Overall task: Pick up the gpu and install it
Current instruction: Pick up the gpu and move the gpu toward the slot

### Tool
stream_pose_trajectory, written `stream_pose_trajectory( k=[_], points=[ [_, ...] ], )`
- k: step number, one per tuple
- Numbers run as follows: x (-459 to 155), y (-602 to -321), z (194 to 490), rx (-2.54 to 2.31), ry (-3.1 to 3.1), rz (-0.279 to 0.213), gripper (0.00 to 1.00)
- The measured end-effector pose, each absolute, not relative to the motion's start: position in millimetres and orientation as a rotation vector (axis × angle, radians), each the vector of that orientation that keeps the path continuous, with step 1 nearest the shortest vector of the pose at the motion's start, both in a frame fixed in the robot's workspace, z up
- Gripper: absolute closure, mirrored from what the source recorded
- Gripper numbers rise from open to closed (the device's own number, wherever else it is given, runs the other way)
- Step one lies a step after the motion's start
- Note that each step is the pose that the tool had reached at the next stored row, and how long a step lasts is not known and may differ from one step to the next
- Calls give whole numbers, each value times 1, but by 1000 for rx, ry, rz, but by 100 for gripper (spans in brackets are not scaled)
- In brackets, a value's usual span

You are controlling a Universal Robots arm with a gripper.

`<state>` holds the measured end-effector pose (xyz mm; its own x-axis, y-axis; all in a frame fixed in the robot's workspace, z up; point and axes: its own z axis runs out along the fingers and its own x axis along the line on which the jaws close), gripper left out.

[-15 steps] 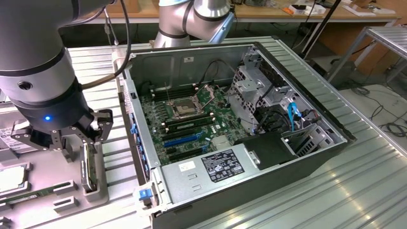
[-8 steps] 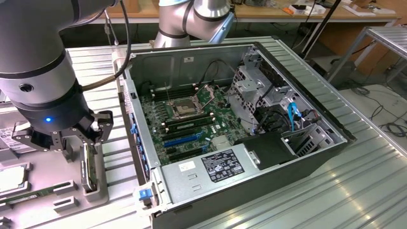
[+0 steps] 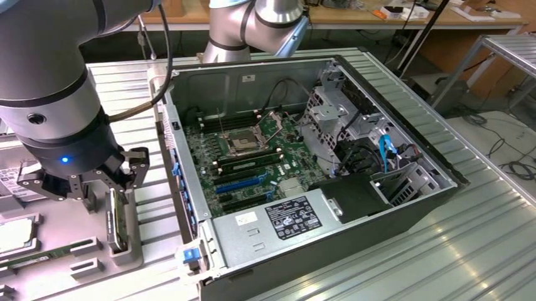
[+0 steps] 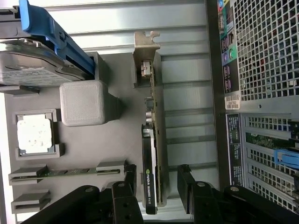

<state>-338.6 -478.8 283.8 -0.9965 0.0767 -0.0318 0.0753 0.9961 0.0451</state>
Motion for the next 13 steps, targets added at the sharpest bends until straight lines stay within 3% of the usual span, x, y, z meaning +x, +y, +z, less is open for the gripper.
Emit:
stream_pose_trajectory(
  k=[13],
  points=[
    [-339,-479,281,118,3105,68,52]
  ],
)
